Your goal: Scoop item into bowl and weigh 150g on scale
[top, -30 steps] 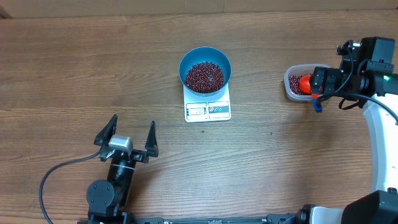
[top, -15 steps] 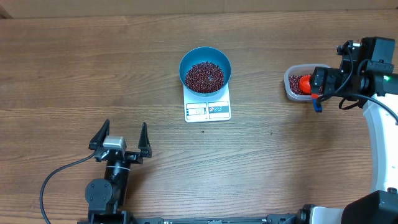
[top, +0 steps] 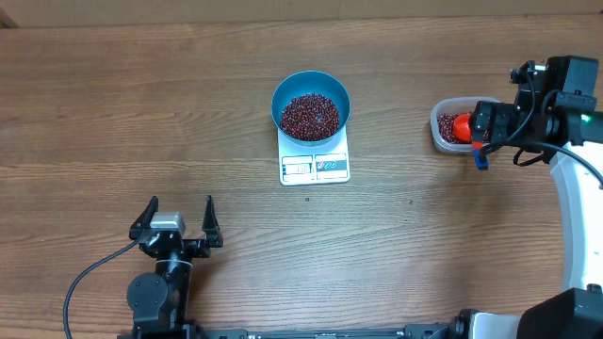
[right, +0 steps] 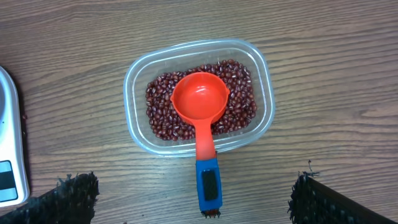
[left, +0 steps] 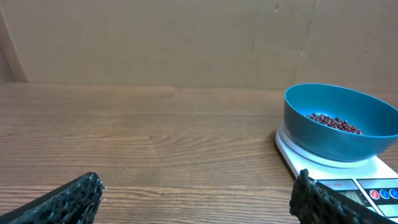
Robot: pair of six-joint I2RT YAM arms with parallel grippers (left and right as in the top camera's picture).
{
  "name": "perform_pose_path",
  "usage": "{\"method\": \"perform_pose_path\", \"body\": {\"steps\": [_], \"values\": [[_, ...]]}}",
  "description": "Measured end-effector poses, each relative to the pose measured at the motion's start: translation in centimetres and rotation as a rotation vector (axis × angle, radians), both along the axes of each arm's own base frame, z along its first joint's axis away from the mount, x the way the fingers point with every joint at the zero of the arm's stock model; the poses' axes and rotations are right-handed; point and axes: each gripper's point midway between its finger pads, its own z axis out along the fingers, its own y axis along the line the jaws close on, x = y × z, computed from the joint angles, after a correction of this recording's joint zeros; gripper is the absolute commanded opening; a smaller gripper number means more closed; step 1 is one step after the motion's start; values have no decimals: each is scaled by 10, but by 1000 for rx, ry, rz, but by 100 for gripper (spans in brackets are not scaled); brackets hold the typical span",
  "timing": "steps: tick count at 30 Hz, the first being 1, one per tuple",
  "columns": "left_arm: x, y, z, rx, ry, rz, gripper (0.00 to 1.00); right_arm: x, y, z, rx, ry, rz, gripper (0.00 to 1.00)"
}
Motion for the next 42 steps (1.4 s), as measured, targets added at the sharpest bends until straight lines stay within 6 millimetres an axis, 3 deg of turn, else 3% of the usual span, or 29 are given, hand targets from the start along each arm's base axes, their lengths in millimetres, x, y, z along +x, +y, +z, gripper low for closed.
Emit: {"method": "perform_pose_path", "body": {"steps": [42], "values": [[0, 1, 0, 34, 0, 1, 99, 0, 0, 0, 0, 0, -1, 100]]}}
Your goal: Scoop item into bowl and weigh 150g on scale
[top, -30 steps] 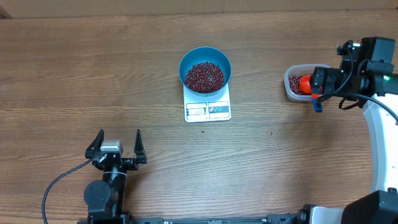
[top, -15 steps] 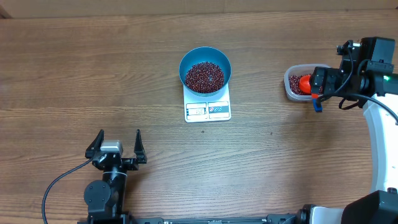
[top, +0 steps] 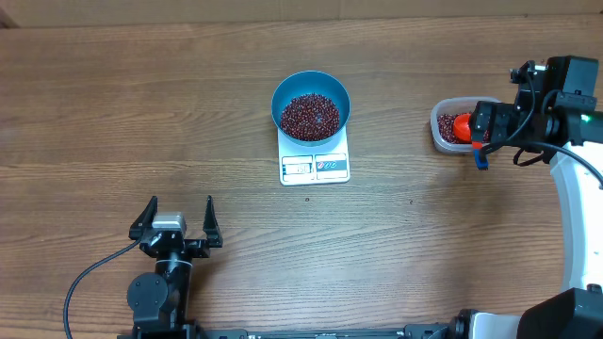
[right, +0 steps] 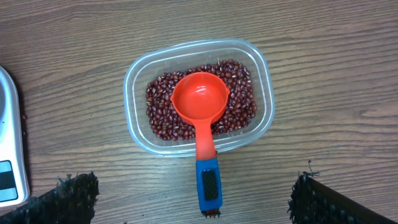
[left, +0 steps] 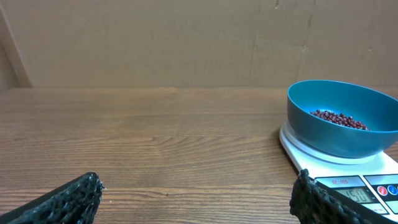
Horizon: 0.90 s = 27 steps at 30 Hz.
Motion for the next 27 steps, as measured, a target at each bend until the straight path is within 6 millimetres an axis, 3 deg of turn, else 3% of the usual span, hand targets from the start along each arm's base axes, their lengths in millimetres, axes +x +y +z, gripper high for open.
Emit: {"method": "perform_pose_path", "body": {"steps": [22, 27], "values": [[0, 0, 0, 0, 0, 0, 99, 1, 0, 1, -1, -6, 1, 100], [0, 0, 0, 0, 0, 0, 100, 5, -1, 11, -11, -51, 1, 100]]}}
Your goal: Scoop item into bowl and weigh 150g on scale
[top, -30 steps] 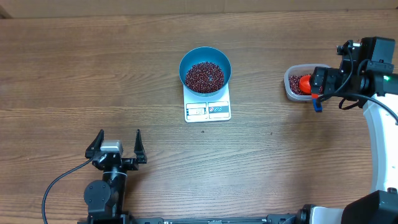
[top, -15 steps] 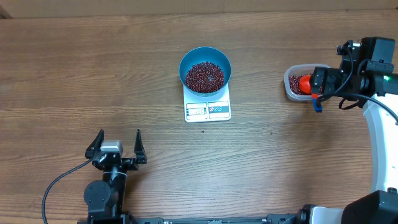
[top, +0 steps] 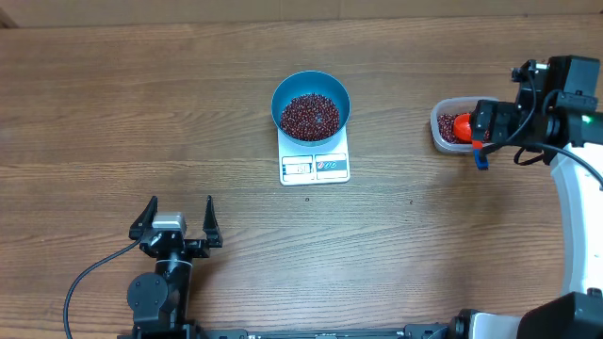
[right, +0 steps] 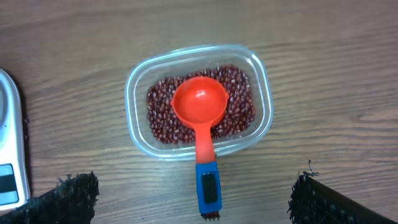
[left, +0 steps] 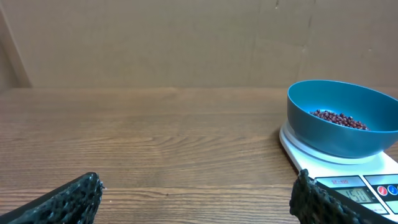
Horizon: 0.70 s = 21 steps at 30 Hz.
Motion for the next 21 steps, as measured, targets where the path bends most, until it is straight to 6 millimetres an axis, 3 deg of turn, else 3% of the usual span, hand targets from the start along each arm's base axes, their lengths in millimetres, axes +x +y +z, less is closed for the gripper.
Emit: {"method": "perform_pose_path", "body": {"steps": [6, 11, 15, 21], "values": [[0, 0, 0, 0, 0, 0, 100, 18, 2, 57, -33, -276, 20, 100], [0, 0, 0, 0, 0, 0, 100, 14, 13, 98, -43, -504, 67, 100], [0, 0, 0, 0, 0, 0, 99, 6, 21, 112, -55, -653, 102, 100], [0, 0, 0, 0, 1, 0, 100, -20, 34, 113, -76, -864, 141, 100]]}}
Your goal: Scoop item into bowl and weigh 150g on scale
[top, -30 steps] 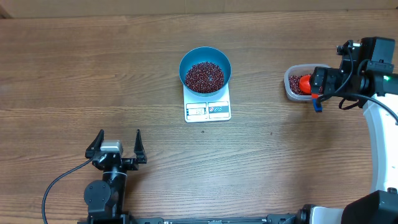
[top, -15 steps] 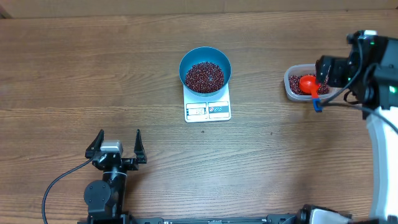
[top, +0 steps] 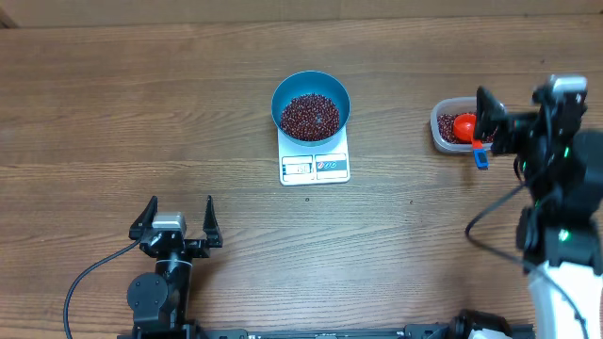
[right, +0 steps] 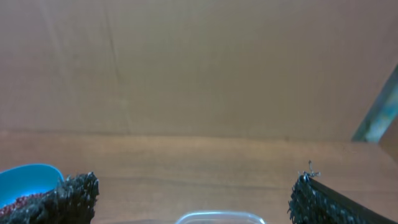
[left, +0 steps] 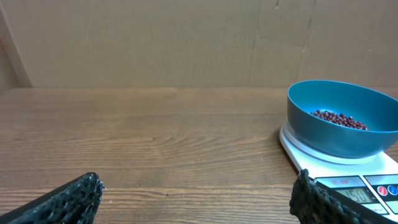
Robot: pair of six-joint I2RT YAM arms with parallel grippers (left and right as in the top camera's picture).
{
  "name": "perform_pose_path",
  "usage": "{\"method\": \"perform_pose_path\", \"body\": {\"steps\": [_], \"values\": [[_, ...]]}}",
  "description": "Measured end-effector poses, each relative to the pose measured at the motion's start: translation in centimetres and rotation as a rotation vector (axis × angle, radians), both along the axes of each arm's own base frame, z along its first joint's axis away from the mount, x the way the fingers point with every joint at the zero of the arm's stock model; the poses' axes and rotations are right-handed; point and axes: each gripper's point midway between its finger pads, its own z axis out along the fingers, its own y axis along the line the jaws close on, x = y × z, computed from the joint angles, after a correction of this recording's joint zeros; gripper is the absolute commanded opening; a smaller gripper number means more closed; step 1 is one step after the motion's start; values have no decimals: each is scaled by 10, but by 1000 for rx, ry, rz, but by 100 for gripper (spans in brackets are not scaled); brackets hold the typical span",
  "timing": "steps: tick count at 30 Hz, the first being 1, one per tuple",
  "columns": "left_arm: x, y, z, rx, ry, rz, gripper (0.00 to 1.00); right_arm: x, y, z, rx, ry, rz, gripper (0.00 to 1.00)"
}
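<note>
A blue bowl [top: 311, 105] of red beans sits on the white scale [top: 315, 166]; the left wrist view shows the bowl [left: 339, 121] and the scale [left: 348, 177] at right. A clear tub [top: 450, 125] of beans at the right holds a red scoop [top: 464, 123], whose blue handle [top: 480, 157] hangs over the rim. My right gripper [top: 490, 122] is open beside the tub, holding nothing; its camera looks level, with the tub's rim [right: 221, 218] at the bottom edge. My left gripper [top: 179, 211] rests open at the front left.
A brown cardboard wall [left: 186, 37] closes off the far side of the wooden table [top: 141, 113]. In the right wrist view the blue bowl [right: 25, 180] shows at the lower left.
My right wrist has tipped from looking straight down on the tub and scoop to looking level at the wall, and the arm has swung nearer the front. The left arm has not moved.
My right gripper stood open over the tub, the scoop lying in the beans and the filled bowl on the scale. It stayed so, then sat slightly higher. Now it has tipped up and away from the tub. The left gripper stayed open and shifted only slightly early on.
</note>
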Motion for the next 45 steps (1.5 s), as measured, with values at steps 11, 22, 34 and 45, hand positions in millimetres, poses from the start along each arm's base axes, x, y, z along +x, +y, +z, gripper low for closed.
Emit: {"method": "perform_pose_path", "body": {"steps": [11, 22, 34, 45], "values": [[0, 0, 0, 0, 0, 0, 100, -65, 18, -14, 20, -332, 23, 100], [0, 0, 0, 0, -1, 0, 100, -100, 26, -61, 56, -385, 32, 100], [0, 0, 0, 0, 0, 0, 99, -105, 31, -92, 96, -288, 21, 100], [0, 0, 0, 0, 0, 0, 100, -108, 39, -122, 120, -173, 14, 100]]}}
